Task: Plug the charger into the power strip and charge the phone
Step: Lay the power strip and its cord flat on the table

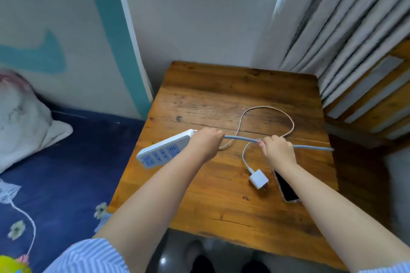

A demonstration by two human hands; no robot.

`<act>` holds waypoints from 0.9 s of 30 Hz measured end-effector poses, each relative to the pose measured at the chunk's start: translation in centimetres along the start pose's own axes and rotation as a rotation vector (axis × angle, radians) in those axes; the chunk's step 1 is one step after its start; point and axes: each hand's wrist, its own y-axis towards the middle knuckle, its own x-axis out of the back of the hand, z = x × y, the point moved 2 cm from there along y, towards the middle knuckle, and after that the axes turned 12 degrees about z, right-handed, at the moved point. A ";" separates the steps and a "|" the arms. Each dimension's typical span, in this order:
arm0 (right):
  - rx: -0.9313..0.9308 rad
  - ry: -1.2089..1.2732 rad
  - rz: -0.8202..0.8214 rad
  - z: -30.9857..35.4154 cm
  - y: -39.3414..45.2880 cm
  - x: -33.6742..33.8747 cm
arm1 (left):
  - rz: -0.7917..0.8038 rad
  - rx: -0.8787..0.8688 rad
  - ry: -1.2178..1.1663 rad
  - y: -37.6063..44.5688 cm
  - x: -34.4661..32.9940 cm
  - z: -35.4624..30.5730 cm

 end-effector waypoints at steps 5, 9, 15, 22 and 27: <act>-0.096 -0.033 -0.052 0.6 2.1 0.4 | -0.050 -0.058 0.022 3.7 0.7 2.2; -0.136 -0.035 -0.015 1.0 4.7 0.1 | -0.042 -0.061 0.015 6.7 0.3 3.6; -0.125 -0.054 -0.033 0.5 9.5 -0.5 | -0.036 -0.031 -0.038 11.3 -0.7 5.1; -0.157 0.023 -0.039 -0.5 14.6 -1.5 | -0.007 0.006 -0.039 17.1 -1.3 5.6; -0.179 0.050 -0.063 -1.0 16.6 -3.0 | -0.001 0.001 -0.024 19.8 -3.2 6.4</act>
